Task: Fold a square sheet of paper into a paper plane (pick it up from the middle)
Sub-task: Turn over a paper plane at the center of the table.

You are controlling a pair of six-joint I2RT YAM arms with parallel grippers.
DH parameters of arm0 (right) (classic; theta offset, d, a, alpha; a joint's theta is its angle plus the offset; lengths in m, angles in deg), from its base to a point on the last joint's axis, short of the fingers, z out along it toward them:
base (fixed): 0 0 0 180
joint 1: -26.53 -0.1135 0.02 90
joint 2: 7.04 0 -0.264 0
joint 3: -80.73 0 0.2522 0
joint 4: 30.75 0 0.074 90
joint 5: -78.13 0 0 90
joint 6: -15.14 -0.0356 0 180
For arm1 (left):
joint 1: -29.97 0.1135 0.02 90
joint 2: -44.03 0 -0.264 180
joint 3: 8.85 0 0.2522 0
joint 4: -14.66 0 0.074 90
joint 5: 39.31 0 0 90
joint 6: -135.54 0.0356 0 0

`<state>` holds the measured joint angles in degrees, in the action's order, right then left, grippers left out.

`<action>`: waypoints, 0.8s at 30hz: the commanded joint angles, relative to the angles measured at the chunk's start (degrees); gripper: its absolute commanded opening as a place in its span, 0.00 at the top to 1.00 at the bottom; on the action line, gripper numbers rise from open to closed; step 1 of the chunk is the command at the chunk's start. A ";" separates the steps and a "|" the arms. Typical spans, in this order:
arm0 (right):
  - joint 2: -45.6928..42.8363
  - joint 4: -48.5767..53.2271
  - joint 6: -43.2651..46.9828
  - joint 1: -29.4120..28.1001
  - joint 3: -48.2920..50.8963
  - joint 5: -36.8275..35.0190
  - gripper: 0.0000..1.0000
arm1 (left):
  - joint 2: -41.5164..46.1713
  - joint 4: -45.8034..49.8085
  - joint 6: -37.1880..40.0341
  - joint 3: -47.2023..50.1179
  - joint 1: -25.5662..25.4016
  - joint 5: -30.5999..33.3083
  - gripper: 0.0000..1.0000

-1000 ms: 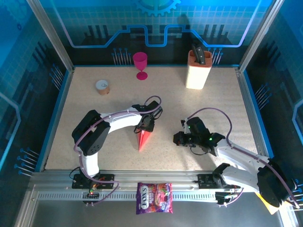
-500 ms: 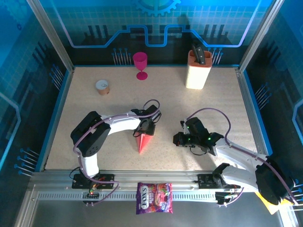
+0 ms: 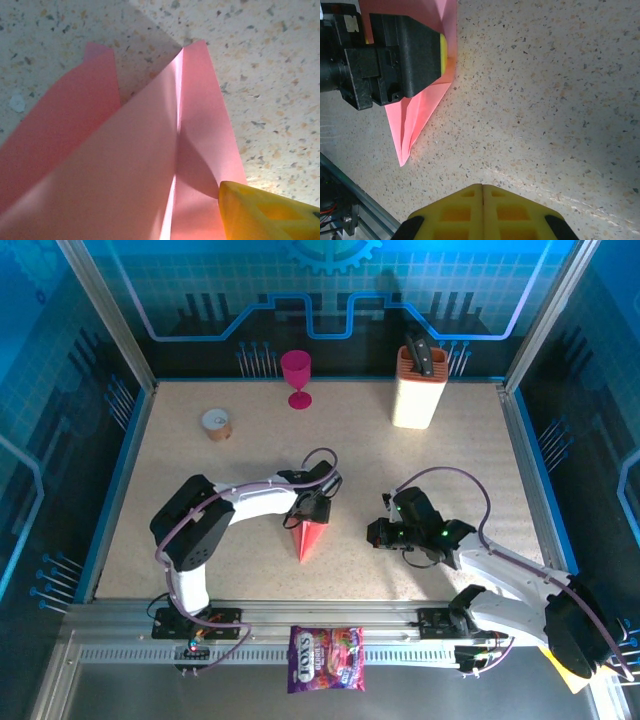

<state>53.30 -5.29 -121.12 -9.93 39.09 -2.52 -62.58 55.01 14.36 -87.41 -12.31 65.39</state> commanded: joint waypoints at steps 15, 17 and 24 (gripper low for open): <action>0.78 0.60 1.08 -0.85 -1.30 0.06 1.00 | 5.04 3.25 -0.22 -2.80 -0.04 -2.77 0.36; 1.04 0.41 1.10 -0.80 -1.28 0.15 1.00 | 5.39 3.40 -0.18 -2.98 -0.08 -2.79 0.36; 1.80 -0.15 1.07 -0.89 -1.20 0.42 1.00 | 6.40 3.91 0.20 -3.77 -0.09 -2.77 0.35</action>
<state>54.72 -5.02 -120.87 -9.93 39.09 -2.43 -58.32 56.69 14.36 -89.14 -12.31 63.68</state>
